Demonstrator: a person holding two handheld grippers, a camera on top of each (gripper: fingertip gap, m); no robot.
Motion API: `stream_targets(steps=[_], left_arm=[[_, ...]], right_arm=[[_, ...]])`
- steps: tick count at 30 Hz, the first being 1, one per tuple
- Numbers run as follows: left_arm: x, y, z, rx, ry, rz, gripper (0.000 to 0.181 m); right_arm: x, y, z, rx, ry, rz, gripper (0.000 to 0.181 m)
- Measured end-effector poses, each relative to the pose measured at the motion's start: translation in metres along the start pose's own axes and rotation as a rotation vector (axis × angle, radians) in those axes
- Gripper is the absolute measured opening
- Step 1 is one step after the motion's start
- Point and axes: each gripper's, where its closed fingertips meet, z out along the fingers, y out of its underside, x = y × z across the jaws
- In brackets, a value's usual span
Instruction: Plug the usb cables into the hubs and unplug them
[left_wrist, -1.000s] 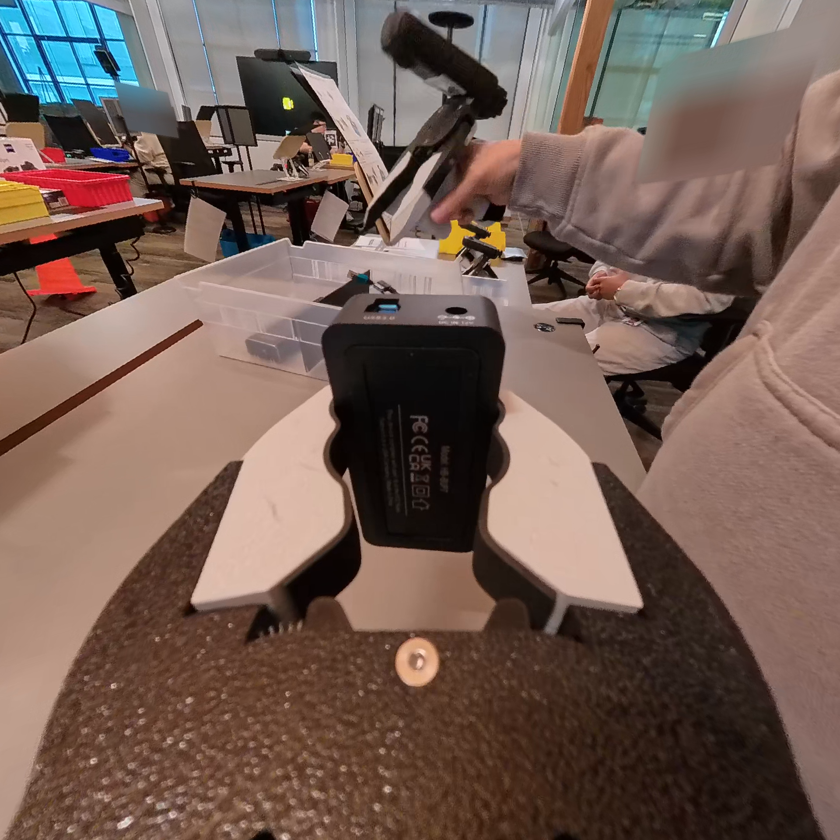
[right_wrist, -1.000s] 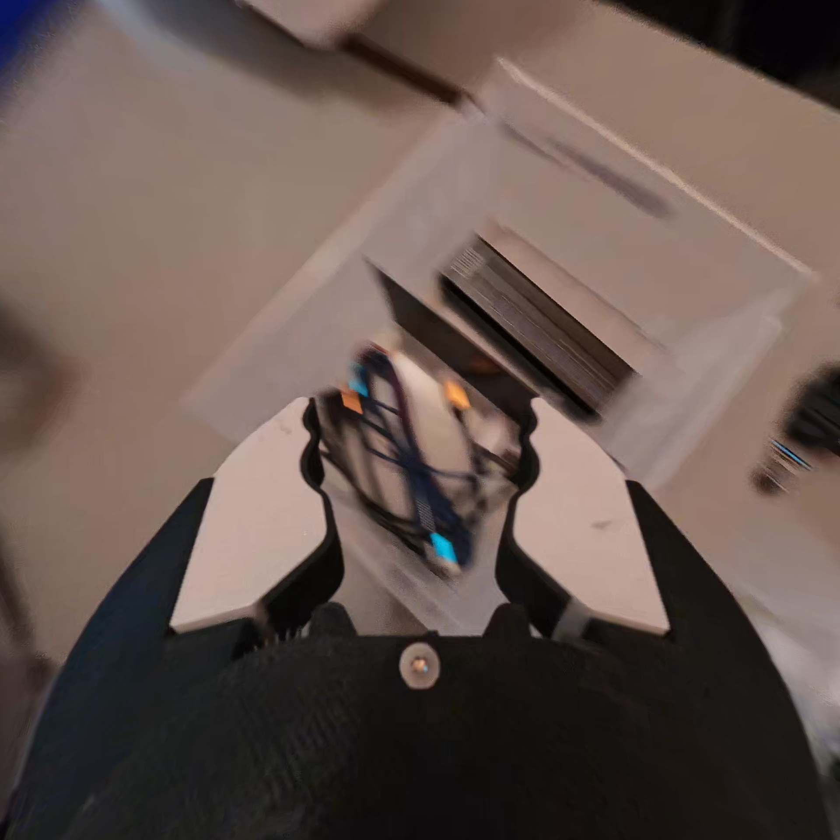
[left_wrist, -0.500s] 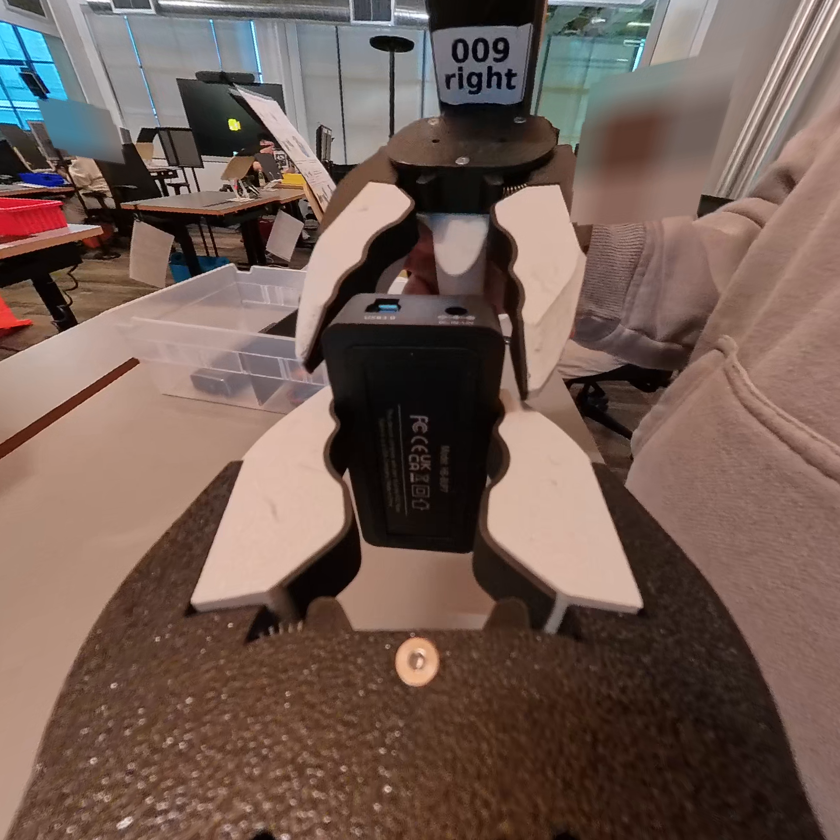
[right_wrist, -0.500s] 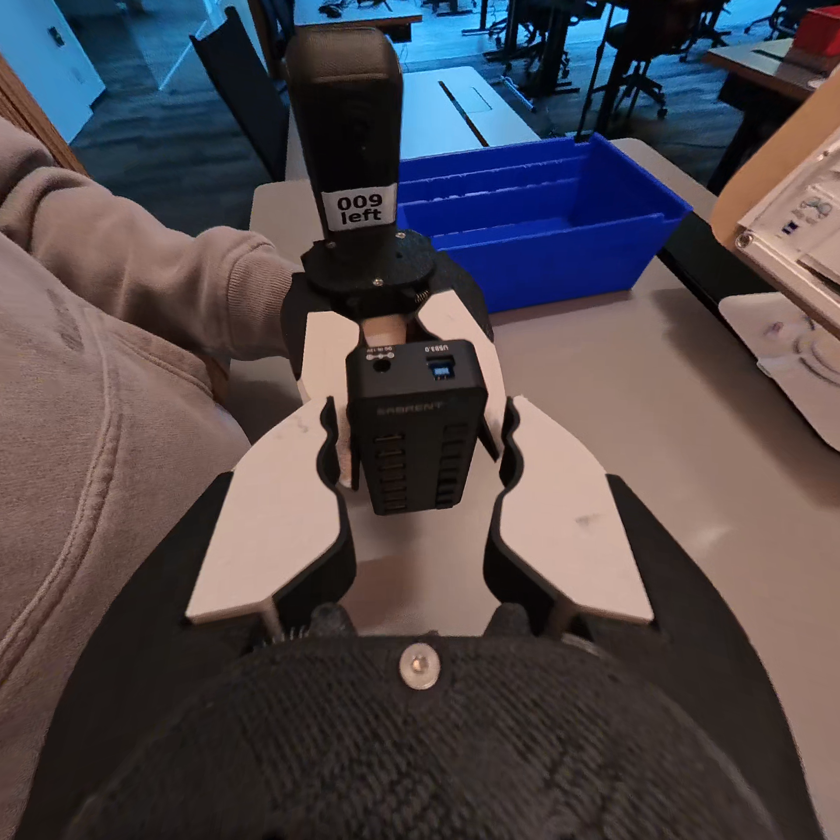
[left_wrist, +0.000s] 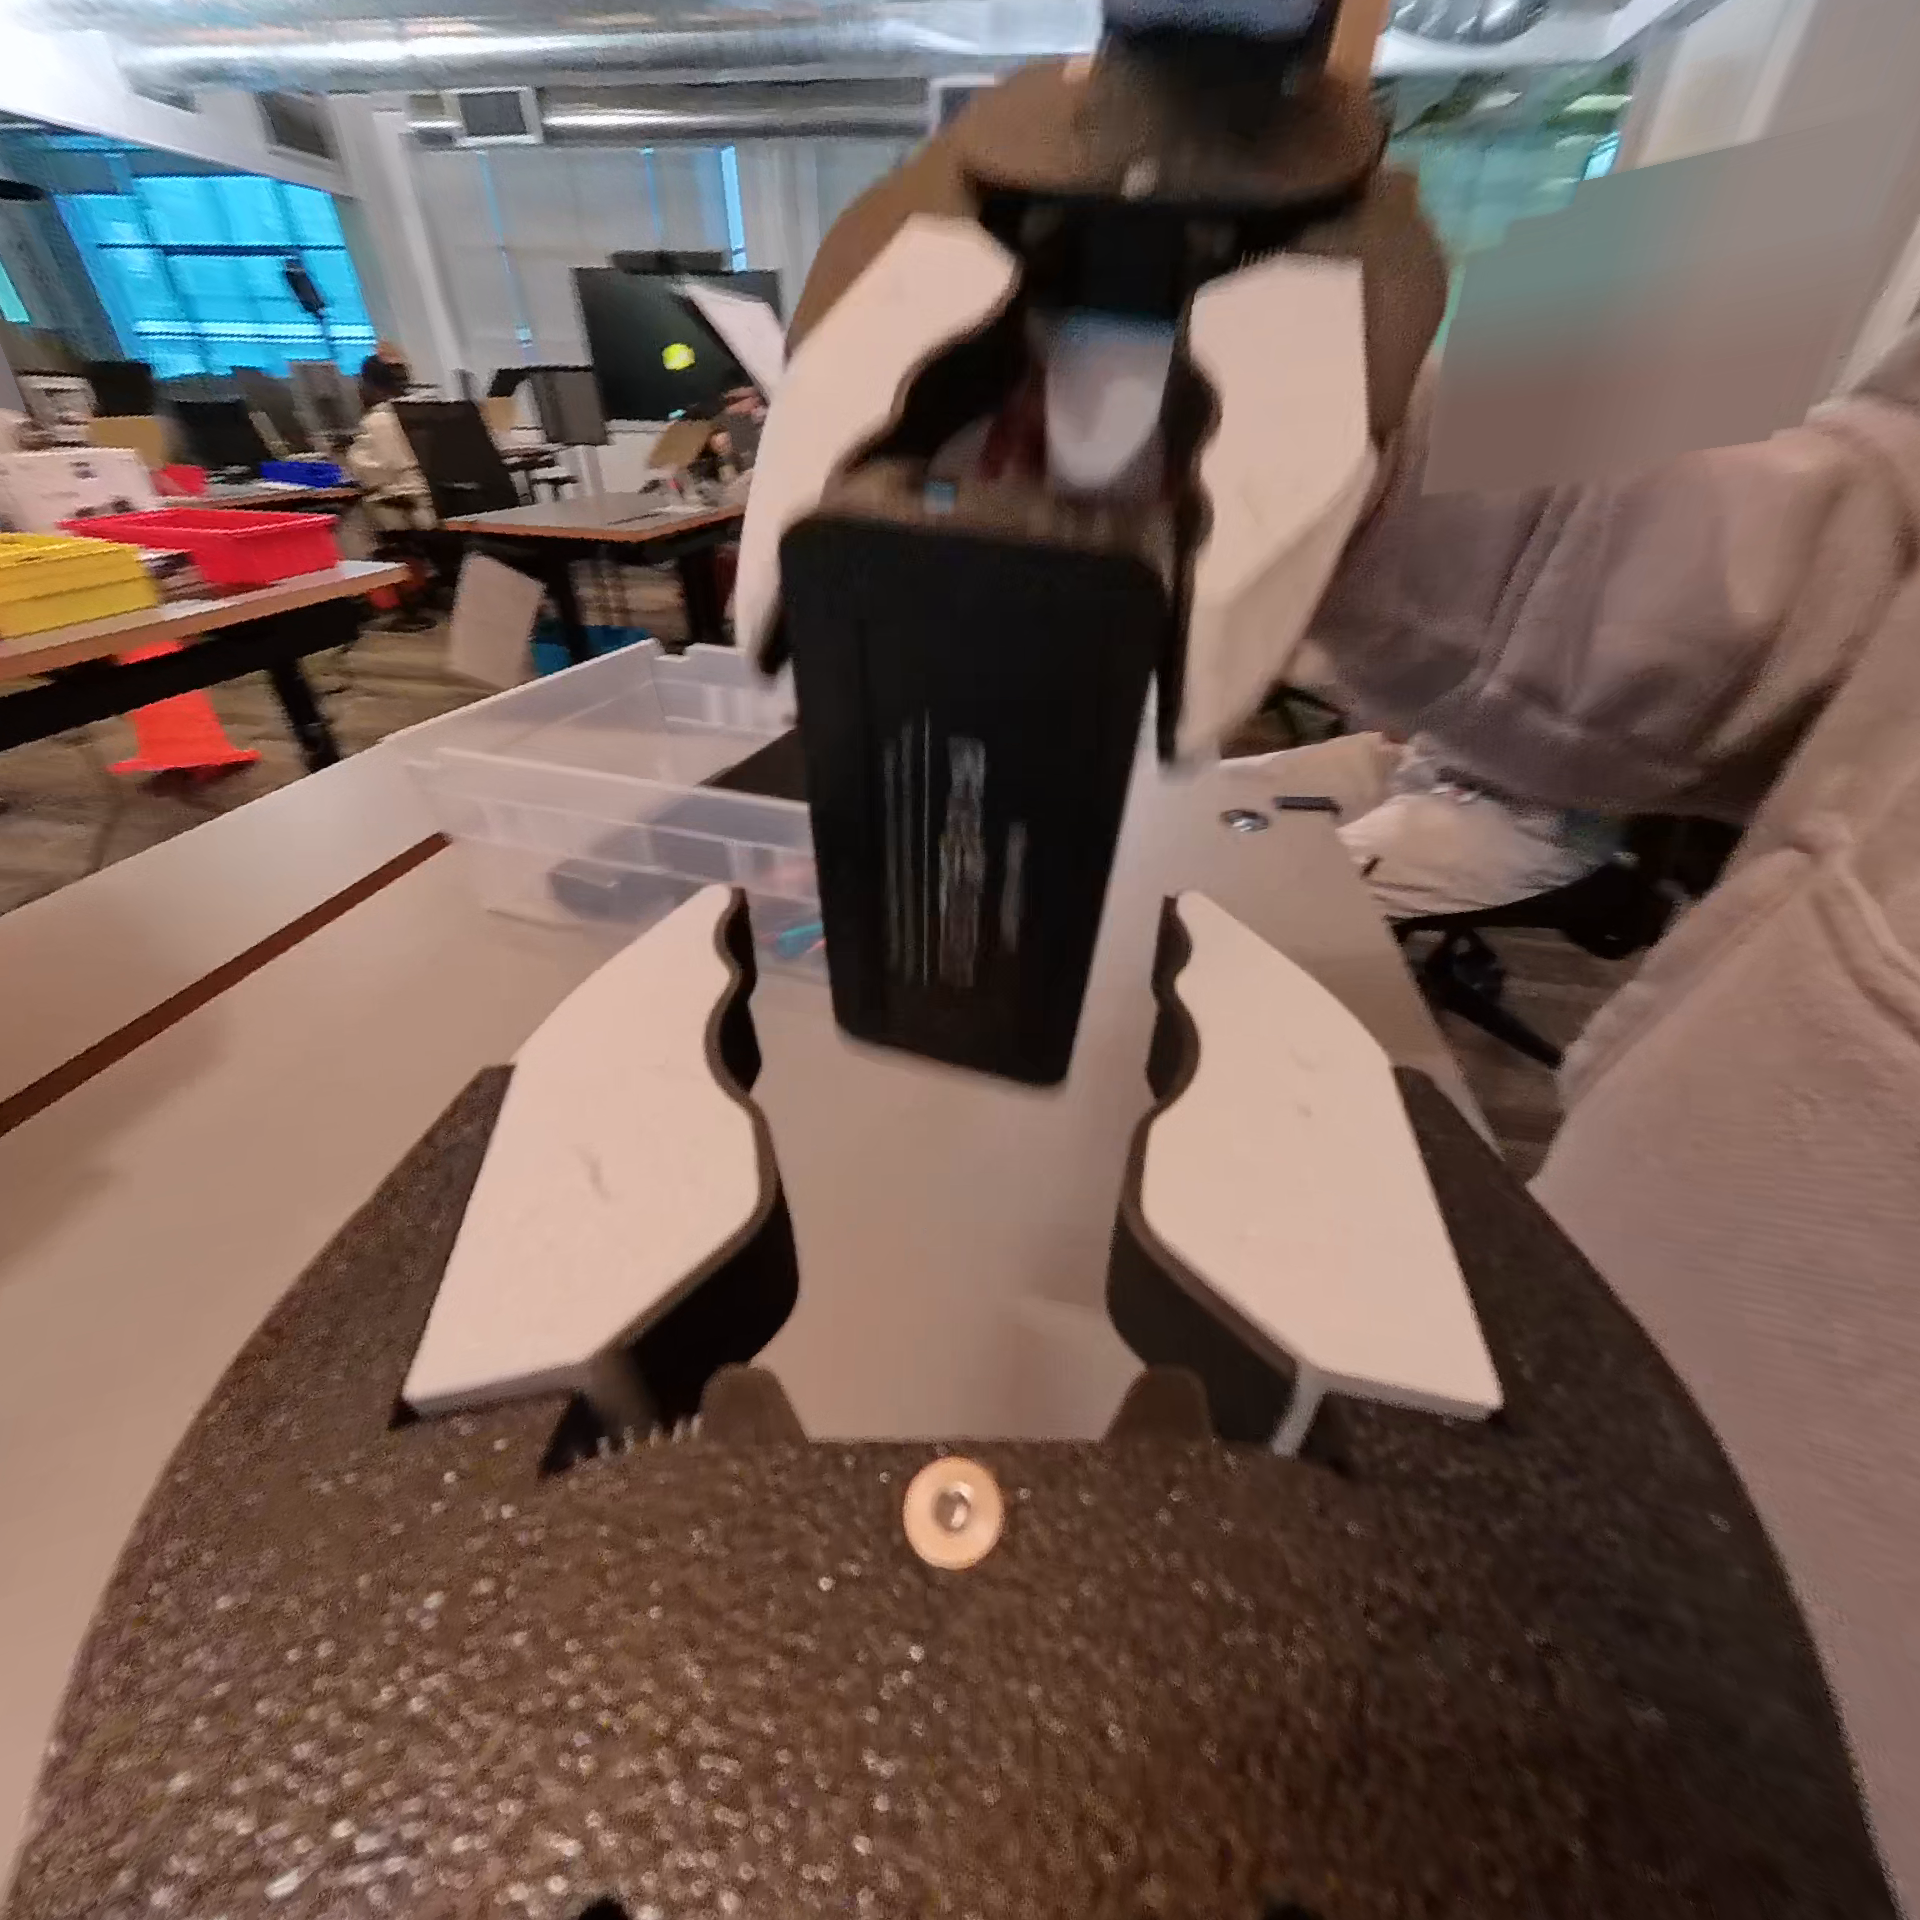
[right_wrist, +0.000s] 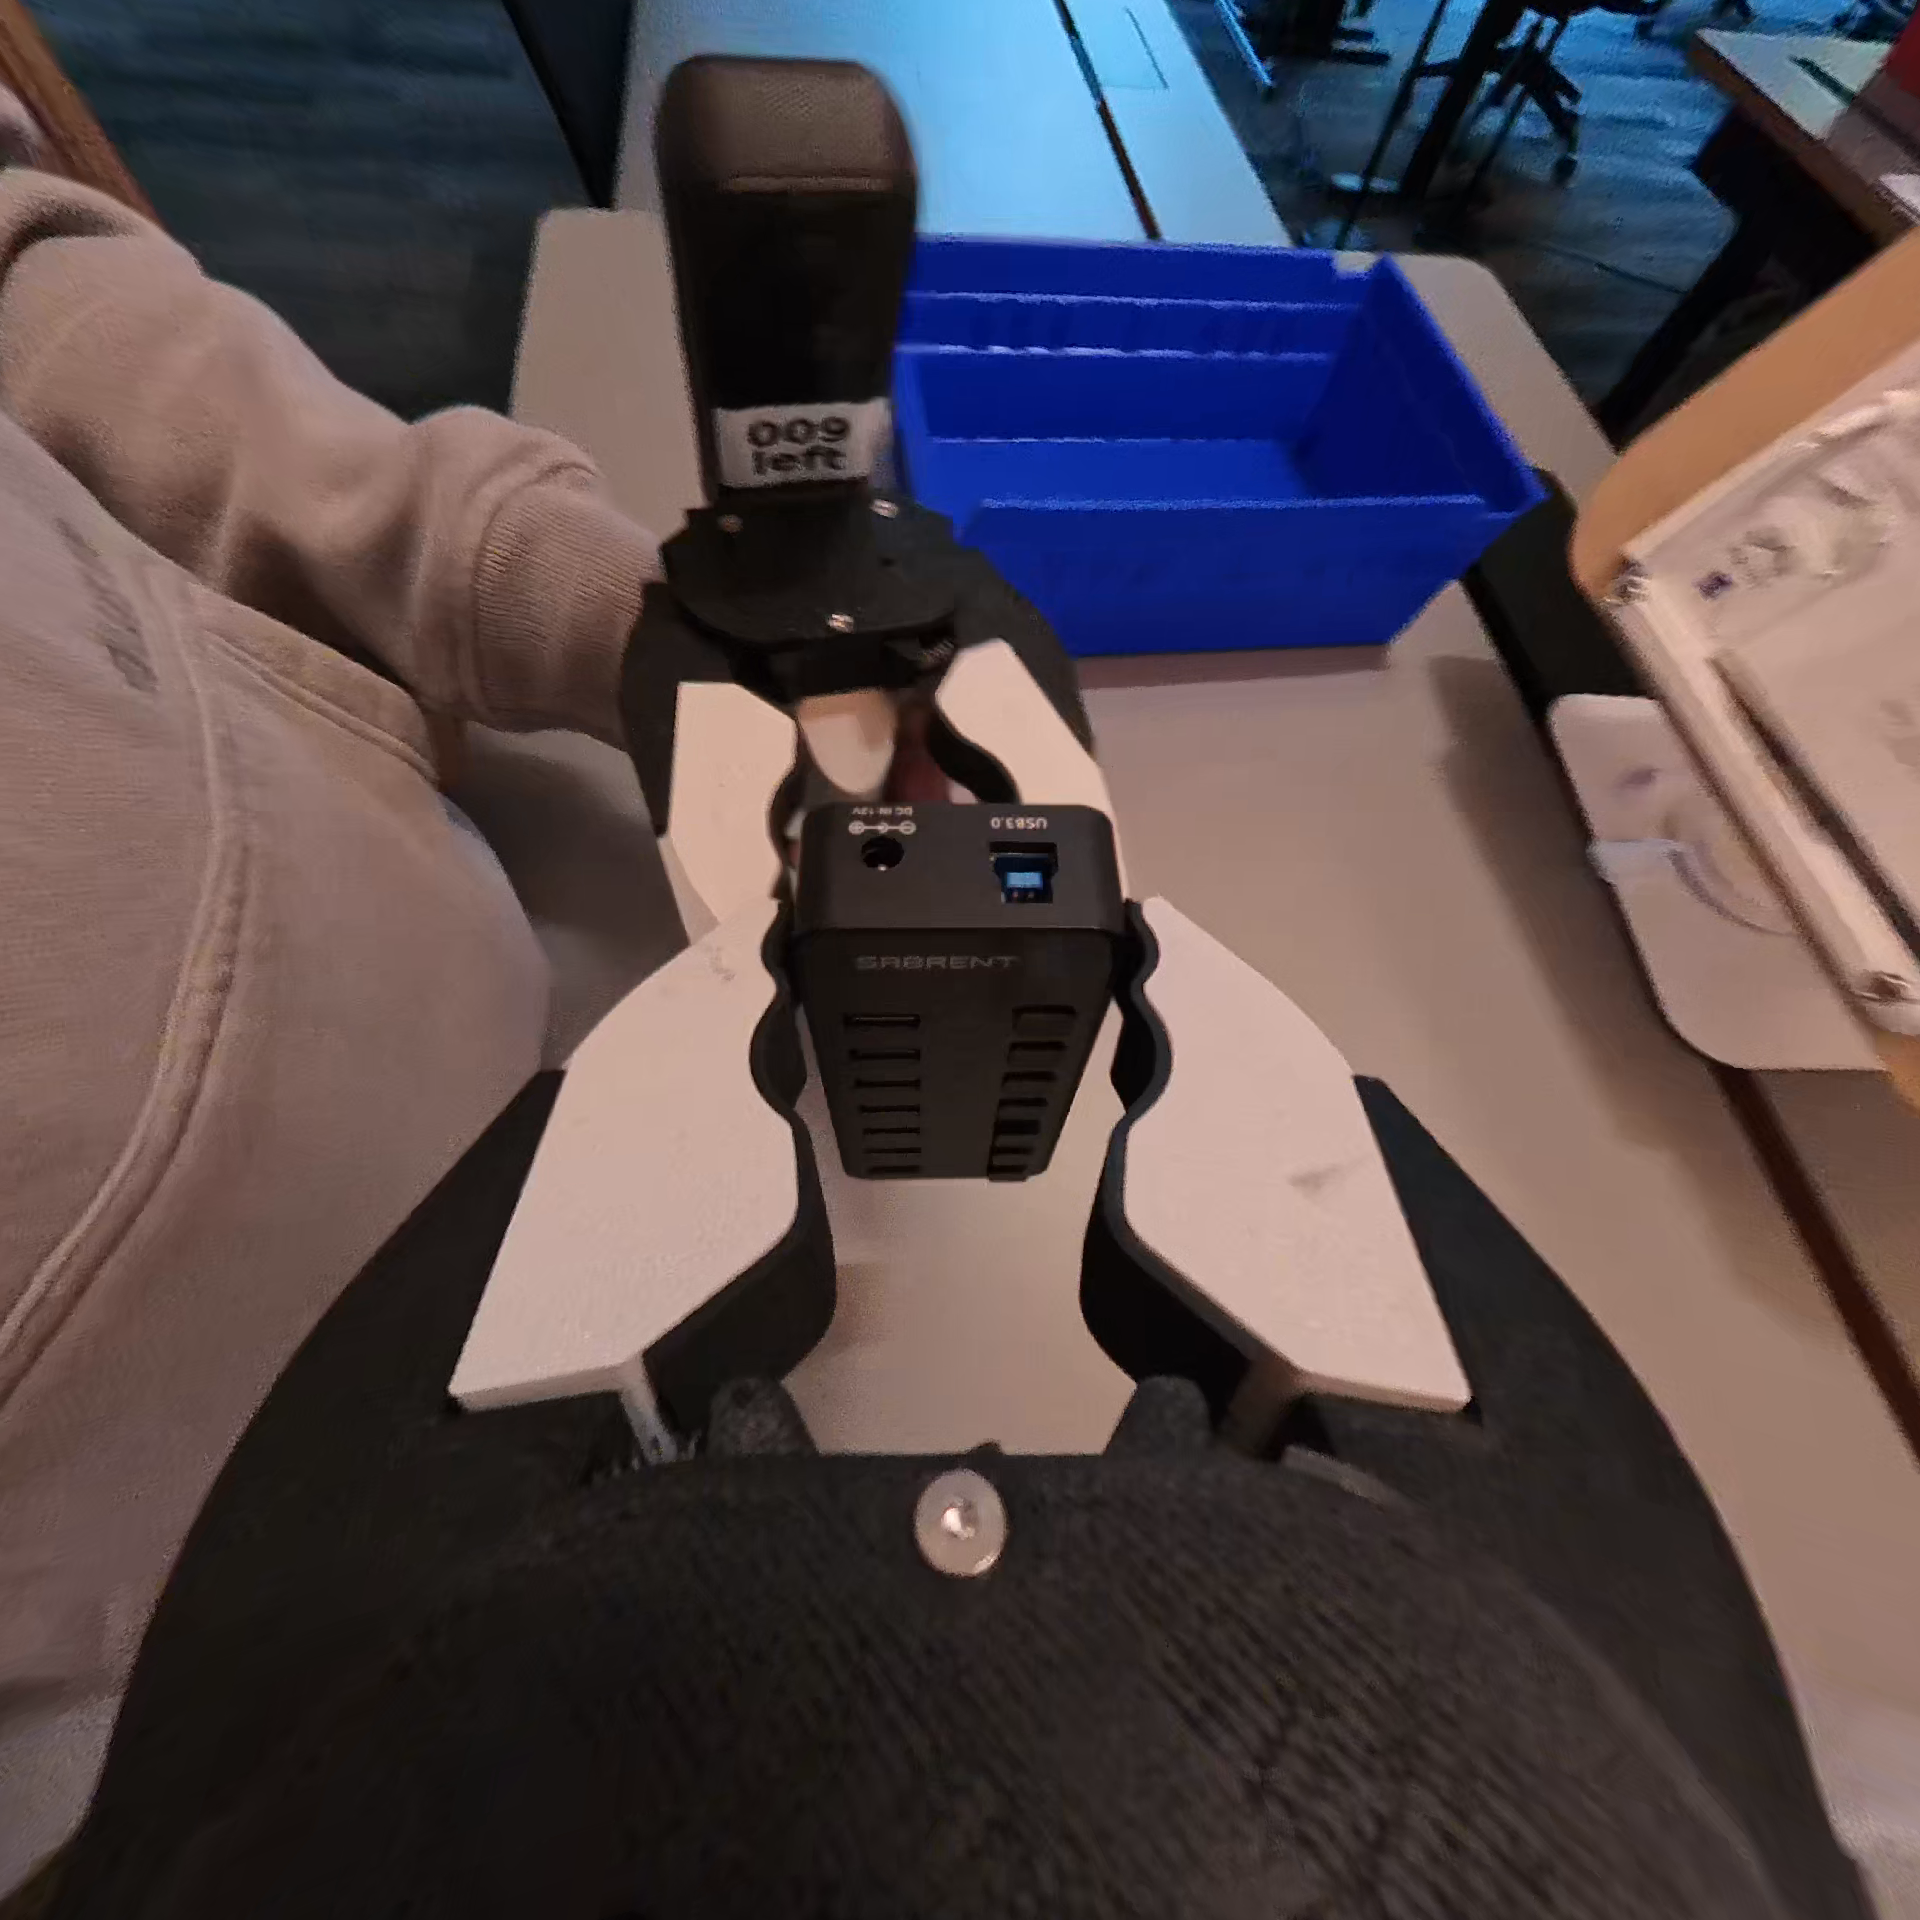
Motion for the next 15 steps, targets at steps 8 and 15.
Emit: stream_targets(steps=[8, 15], left_arm=[[-0.011, 0.017, -0.025, -0.061, -0.094, -0.02, 0.063], [-0.013, 0.021, -0.028, -0.046, -0.108, -0.059, 0.059]], right_arm=[[0.139, 0.048, -0.151, -0.431, 0.37, -0.058, 0.058], [0.23, 0.174, -0.203, -0.932, 0.27, 0.041, 0.058]])
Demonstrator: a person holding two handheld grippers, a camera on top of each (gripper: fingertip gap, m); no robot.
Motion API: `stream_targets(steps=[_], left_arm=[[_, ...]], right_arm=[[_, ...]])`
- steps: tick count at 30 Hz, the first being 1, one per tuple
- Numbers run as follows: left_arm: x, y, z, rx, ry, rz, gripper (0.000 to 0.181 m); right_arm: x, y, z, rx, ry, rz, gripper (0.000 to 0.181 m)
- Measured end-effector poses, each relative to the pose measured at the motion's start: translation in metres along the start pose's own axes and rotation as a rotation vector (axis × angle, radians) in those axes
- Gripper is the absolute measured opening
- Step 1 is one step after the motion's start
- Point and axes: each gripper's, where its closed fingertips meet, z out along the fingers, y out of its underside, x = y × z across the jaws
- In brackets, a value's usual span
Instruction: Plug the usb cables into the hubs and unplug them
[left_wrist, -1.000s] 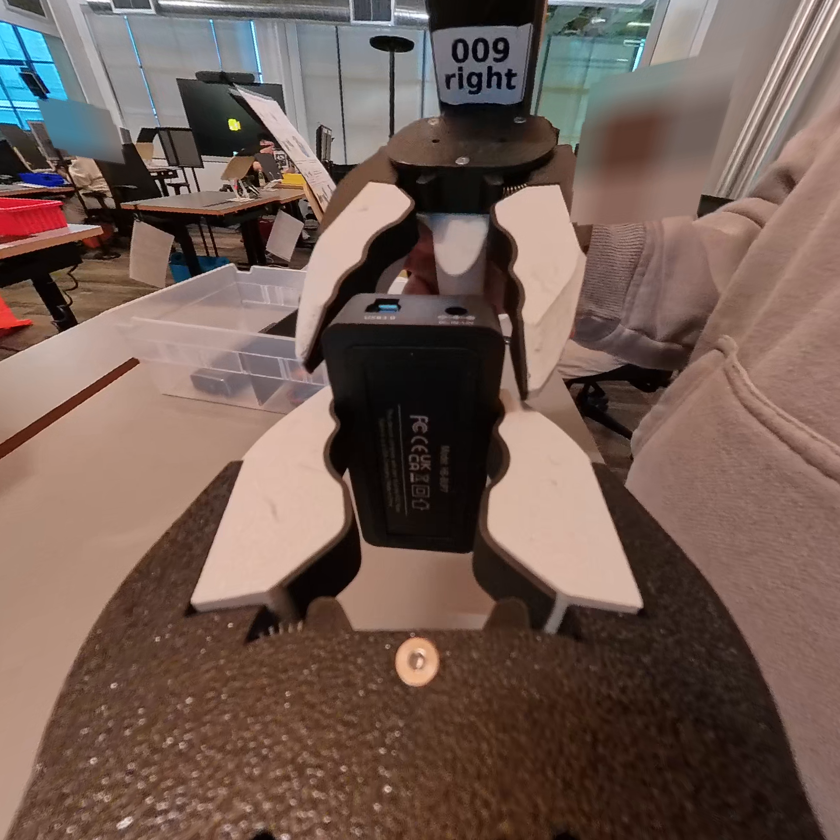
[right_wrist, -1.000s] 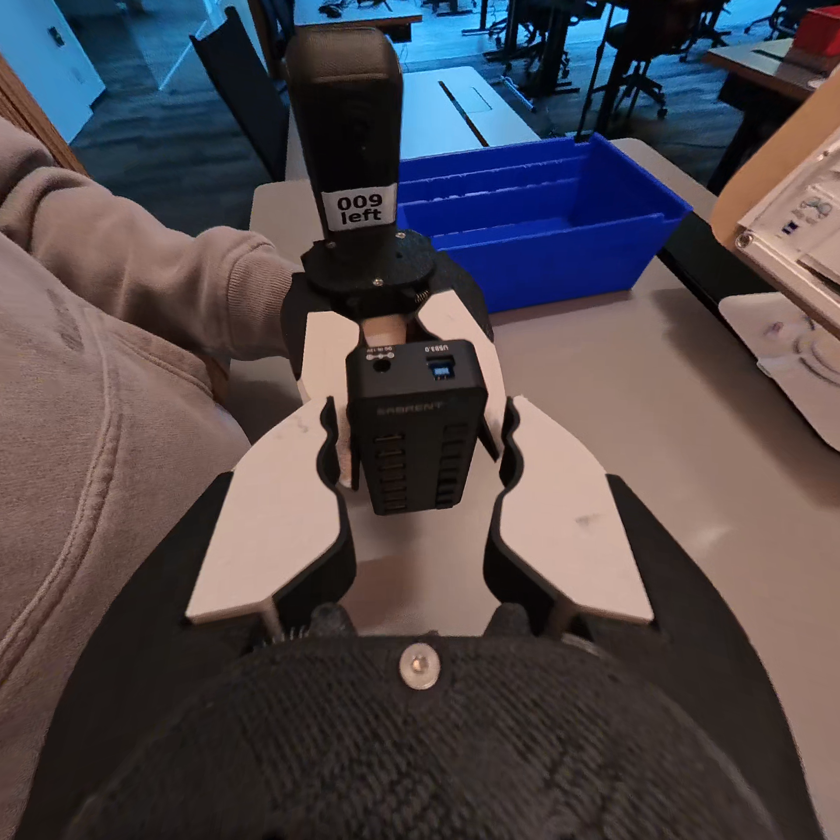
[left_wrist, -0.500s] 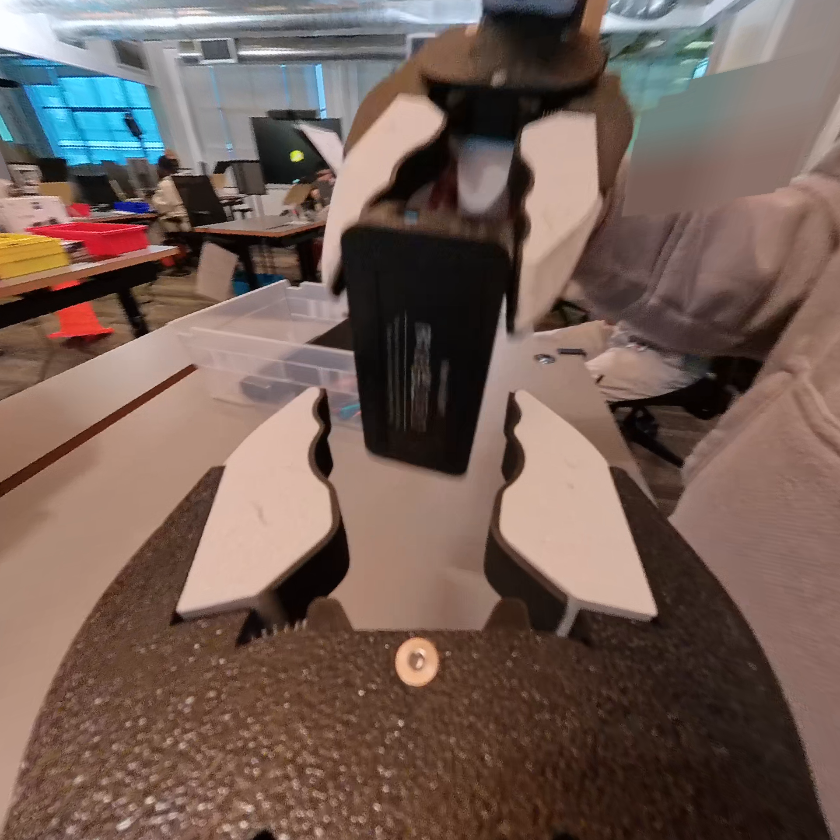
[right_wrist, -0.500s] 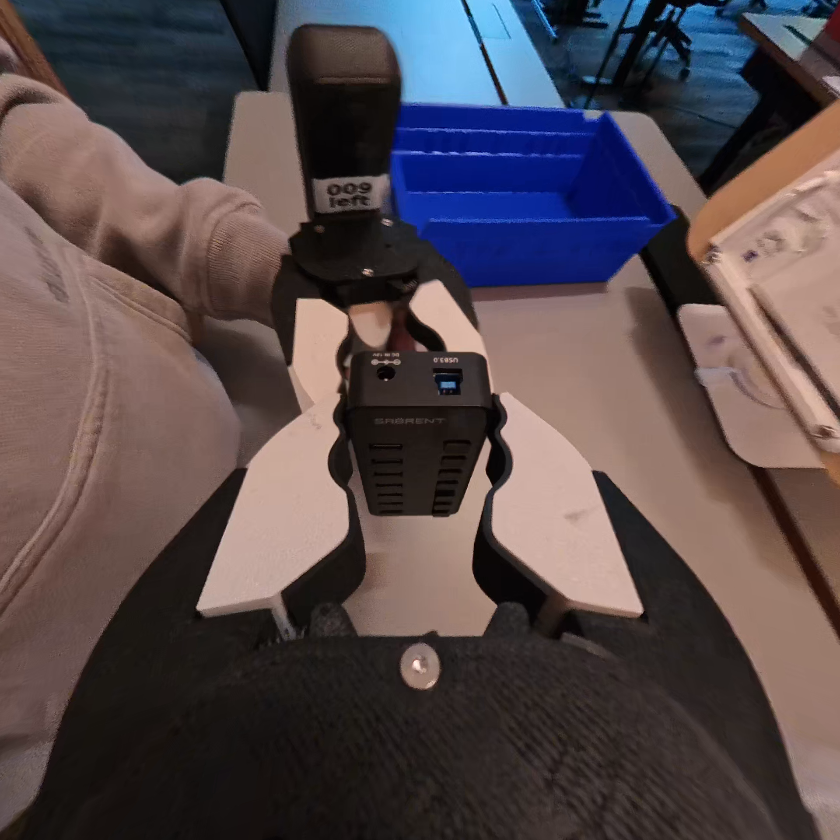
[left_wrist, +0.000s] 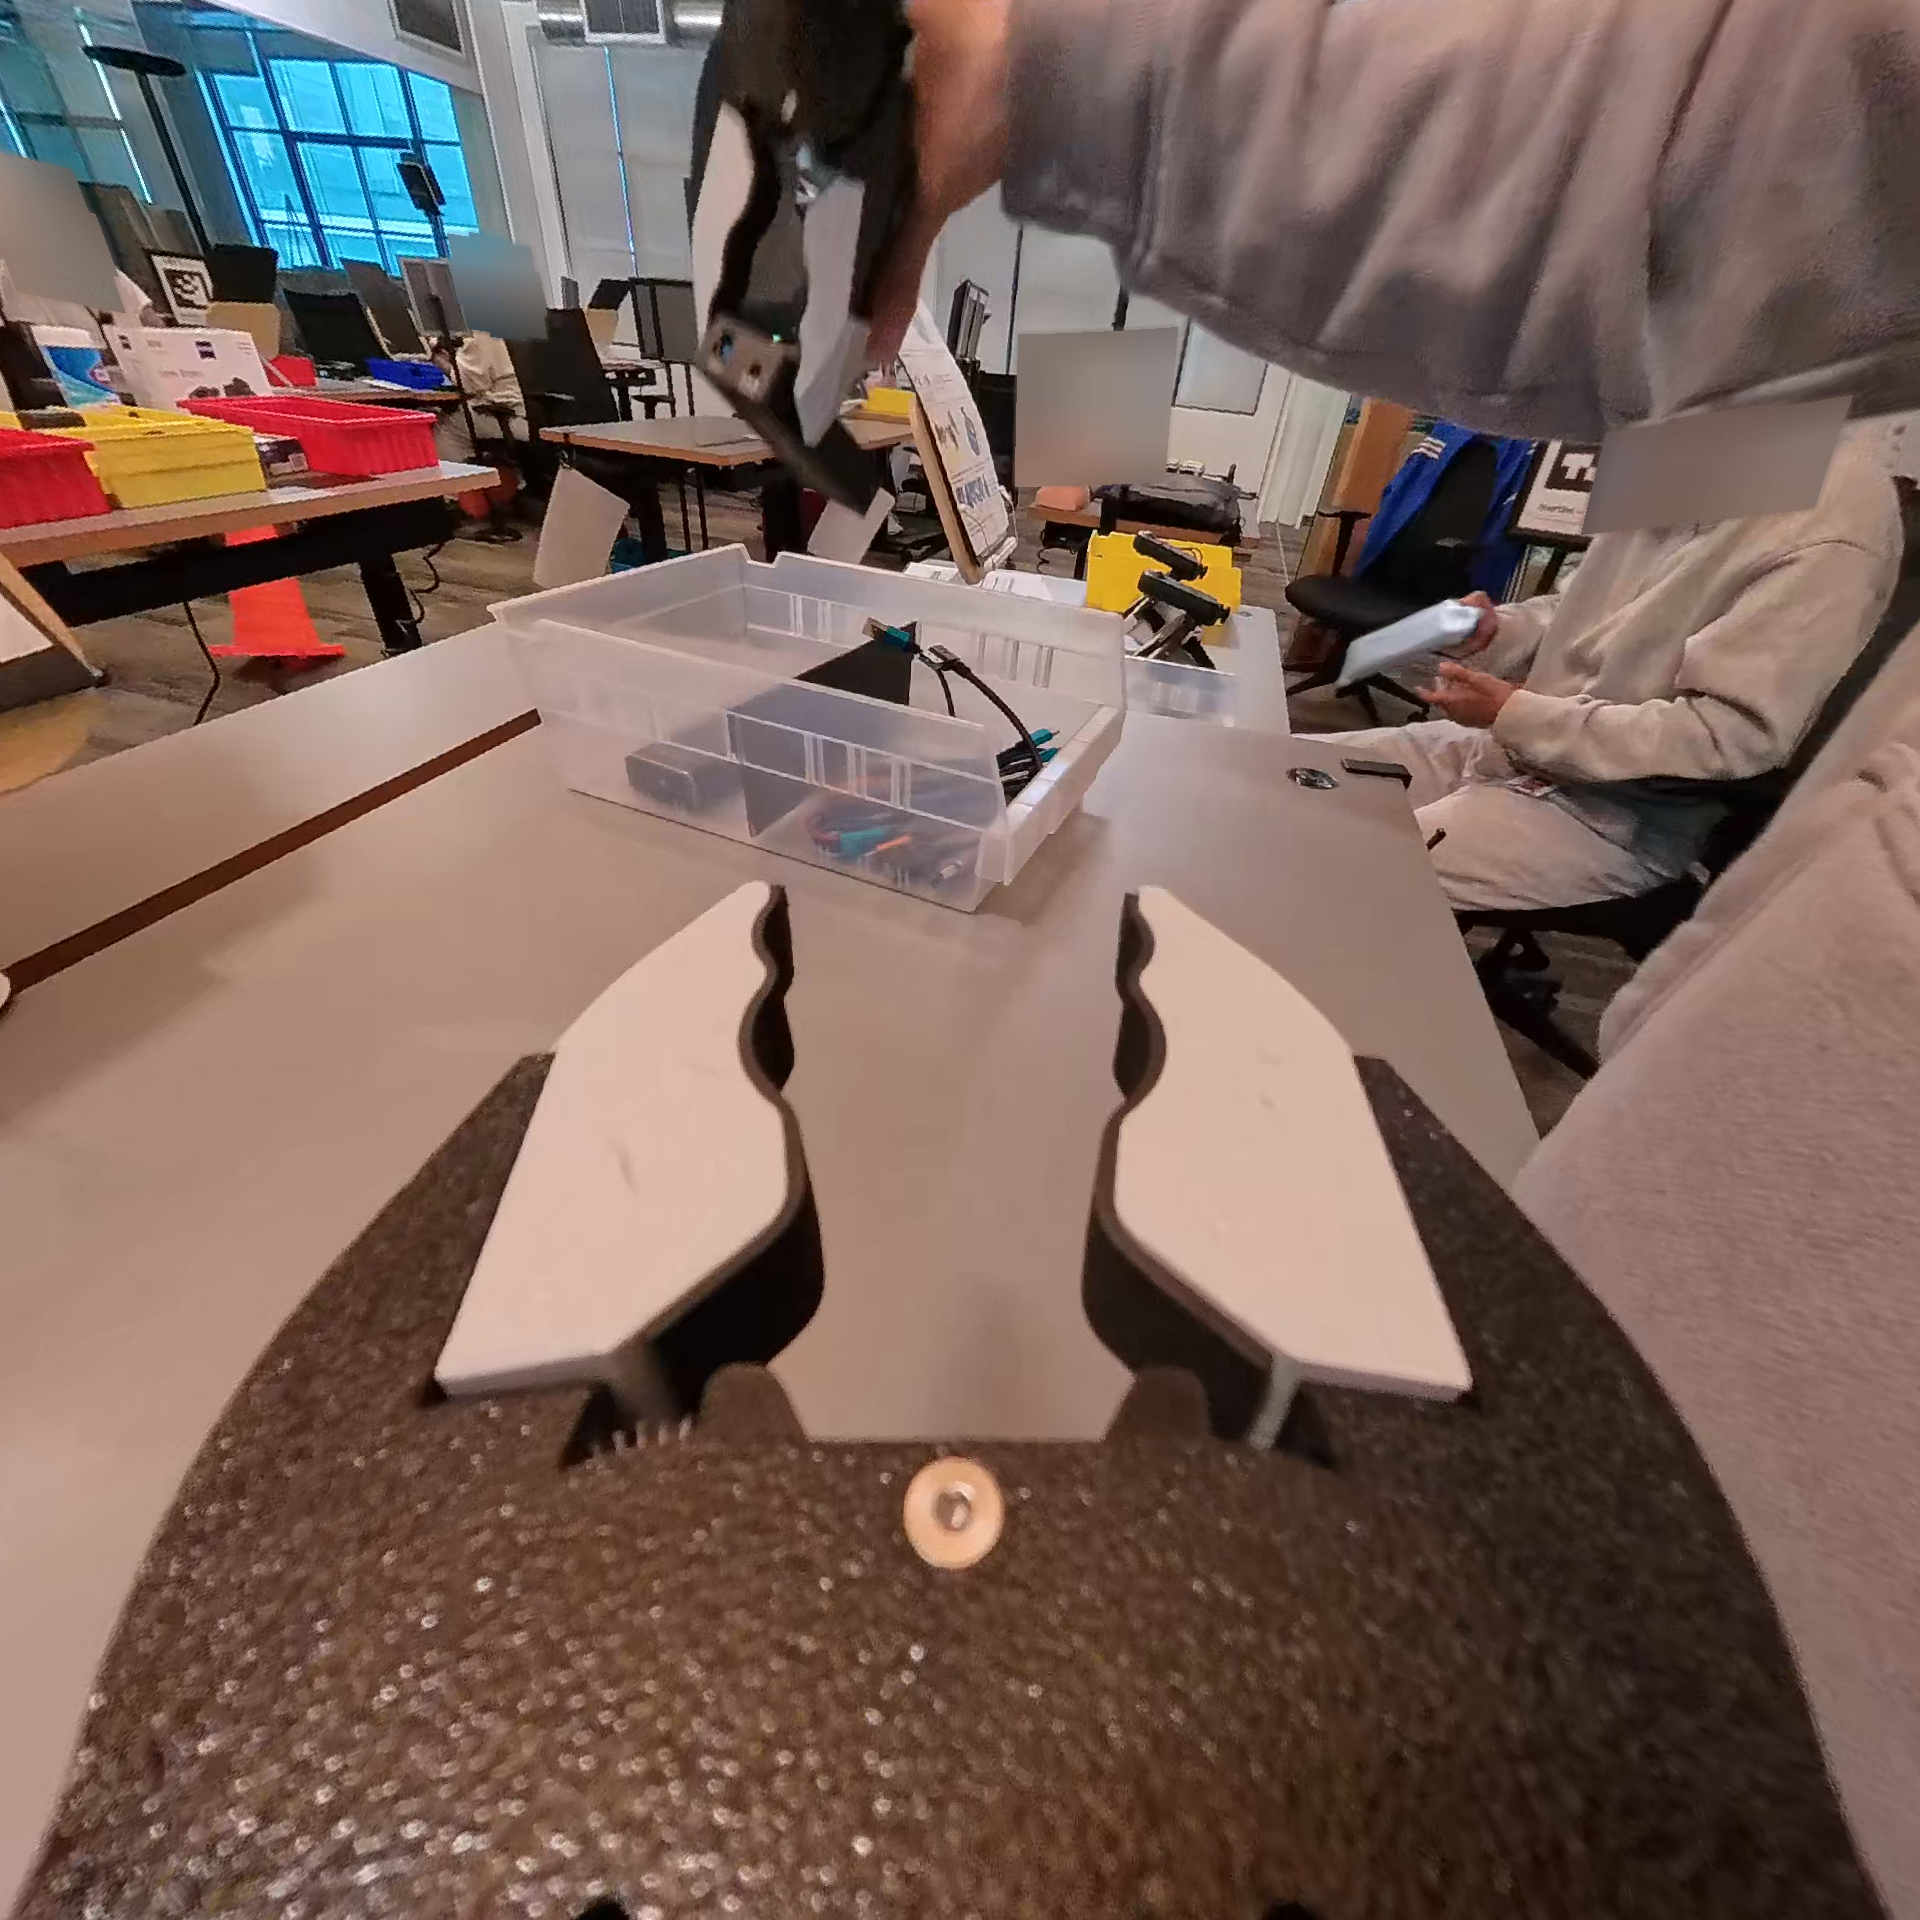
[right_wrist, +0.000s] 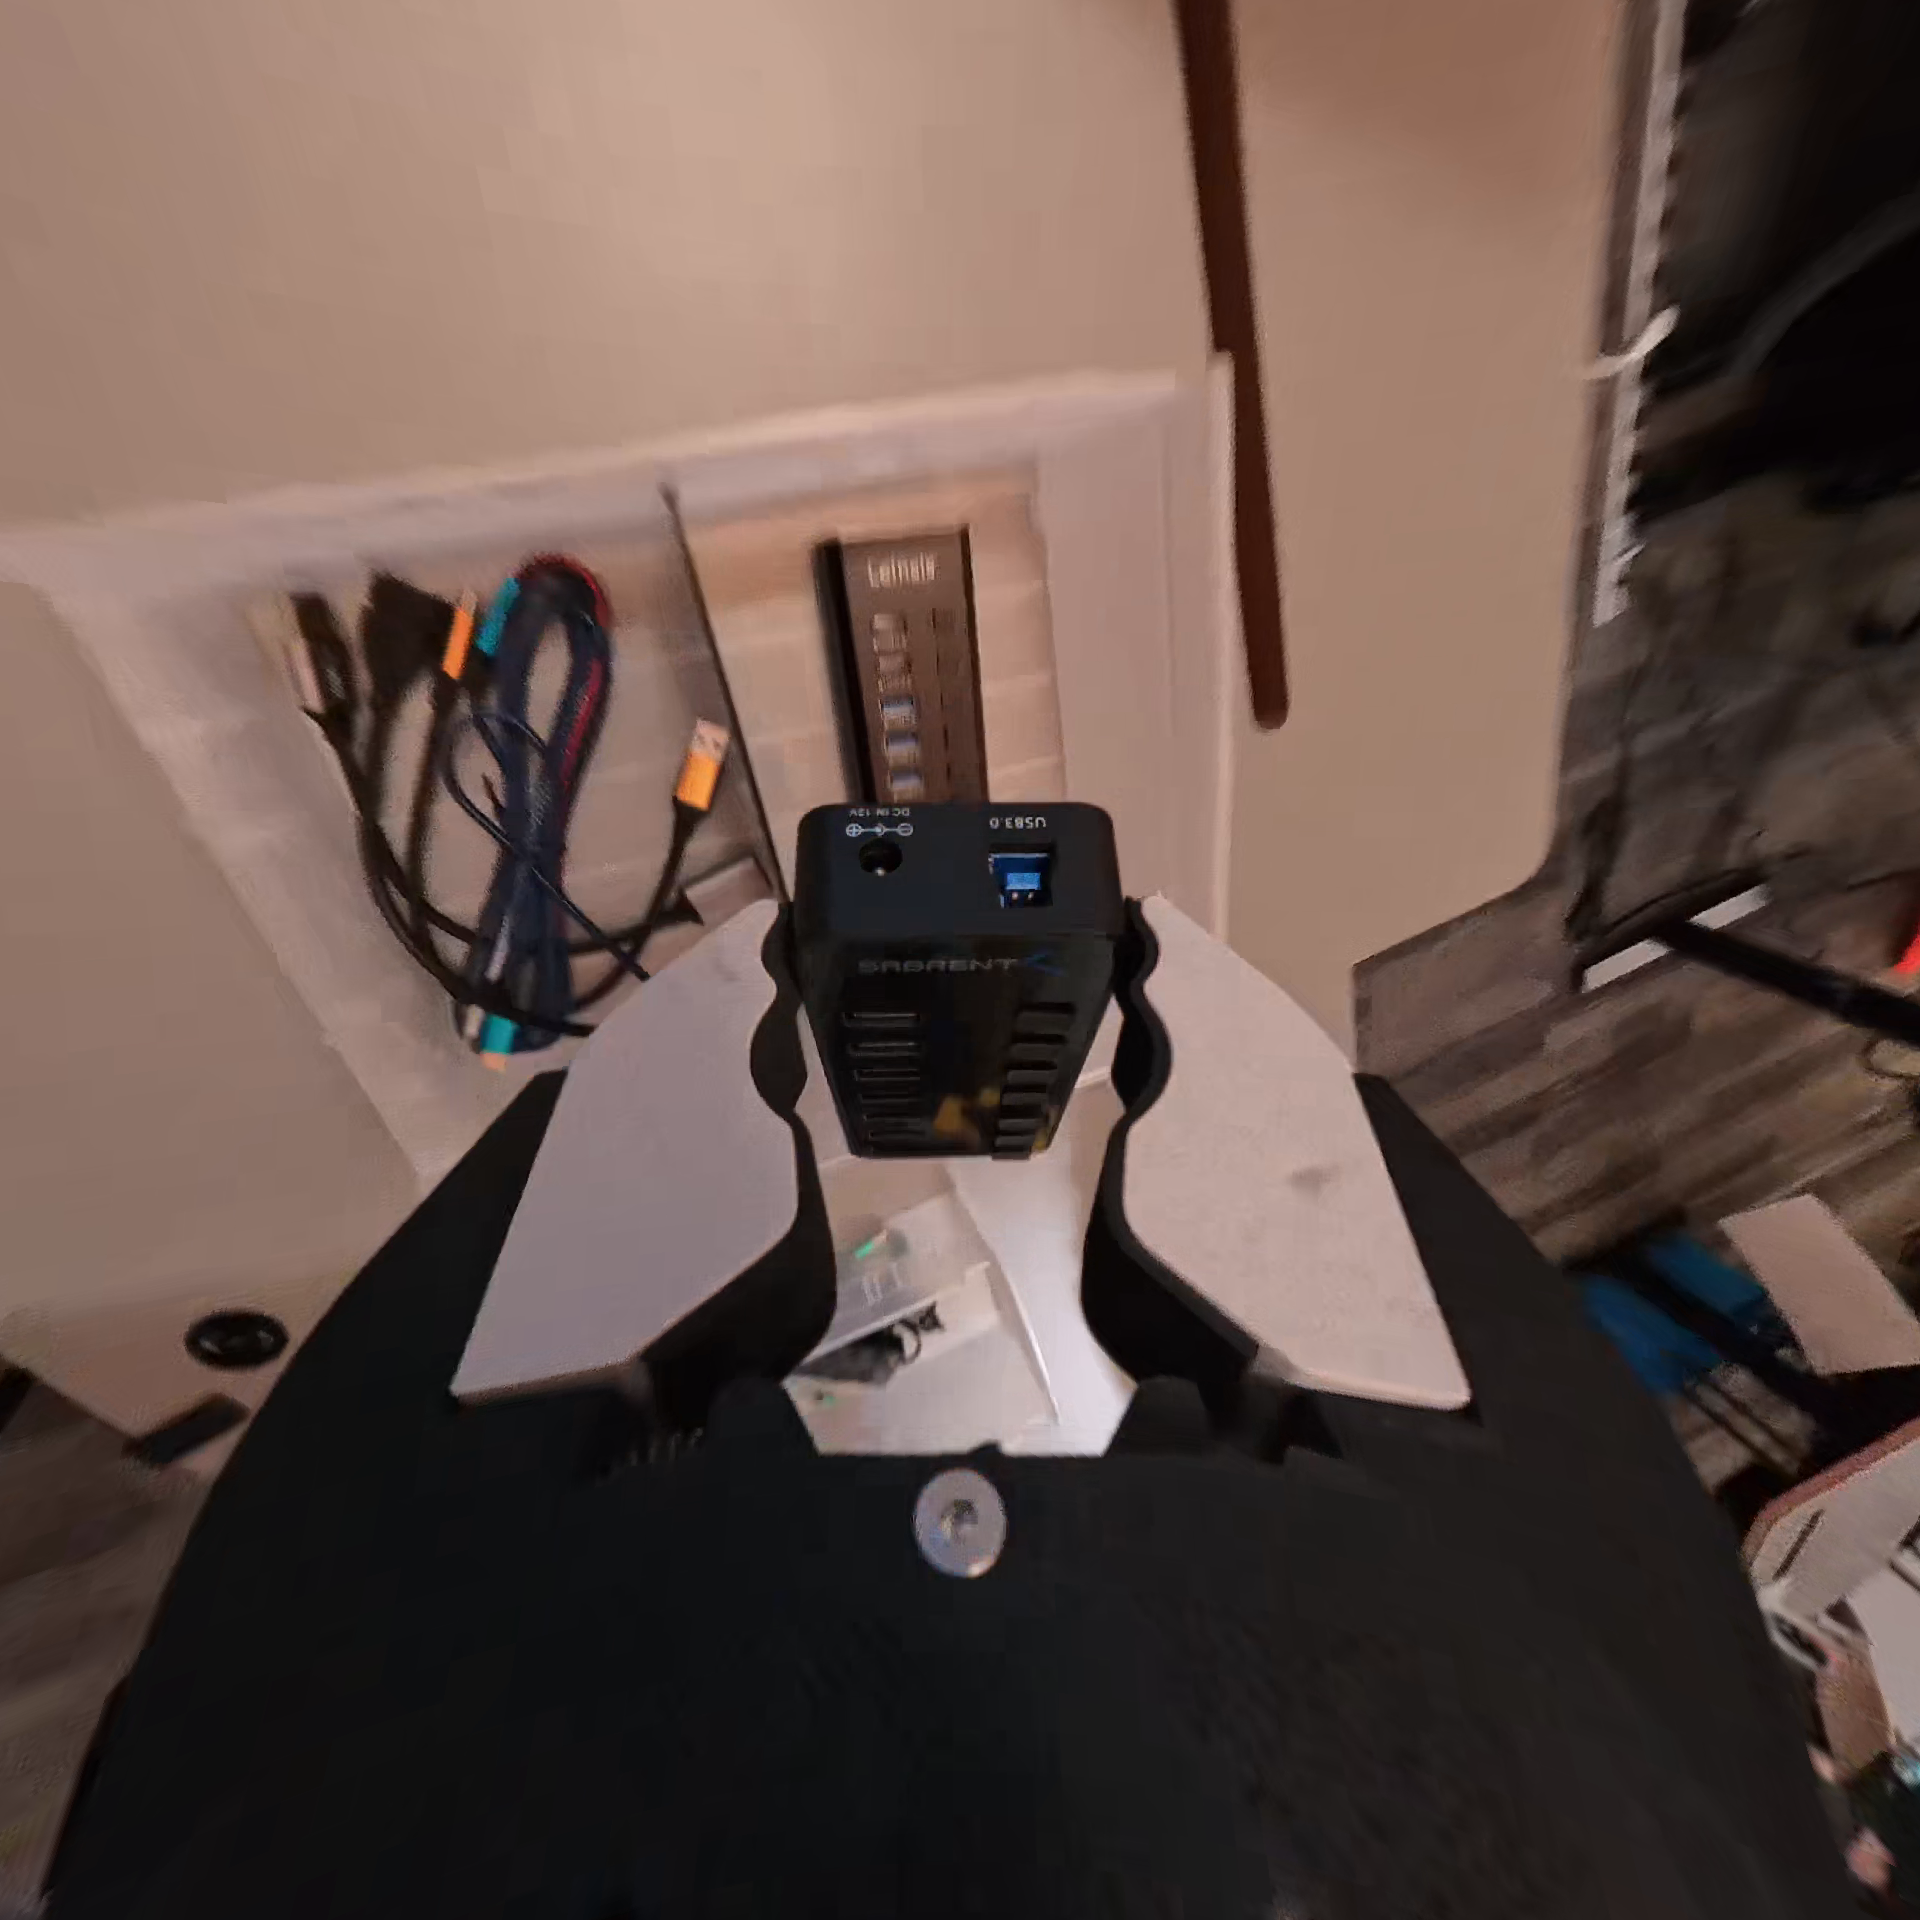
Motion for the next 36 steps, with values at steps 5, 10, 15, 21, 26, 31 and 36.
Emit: stream_targets(steps=[5, 10, 15, 21, 26, 31, 36], left_arm=[[-0.003, 0.003, 0.001, -0.021, -0.004, -0.012, 0.058], [-0.006, 0.009, -0.002, -0.053, -0.02, -0.019, 0.057], [-0.012, 0.012, -0.008, -0.055, -0.057, -0.041, 0.057], [-0.017, 0.017, -0.008, -0.052, -0.078, -0.071, 0.057], [-0.017, 0.016, 0.007, -0.09, -0.074, -0.055, 0.058], [-0.029, 0.01, 0.024, -0.151, -0.157, -0.059, 0.06], [-0.056, -0.009, 0.064, -0.143, -0.334, -0.229, 0.063]], right_arm=[[0.0, 0.008, 0.089, -0.127, -0.155, -0.022, 0.058], [-0.009, -0.007, 0.143, -0.162, -0.24, -0.053, 0.058], [-0.013, -0.02, 0.172, -0.058, -0.277, 0.019, 0.058], [-0.017, -0.019, 0.178, 0.022, -0.273, 0.109, 0.061], [-0.004, -0.01, 0.156, 0.085, -0.115, 0.221, 0.075], [-0.009, 0.023, 0.065, 0.25, 0.101, 0.678, 0.089], [-0.064, 0.108, 0.024, 0.315, 0.287, 1.157, 0.091]])
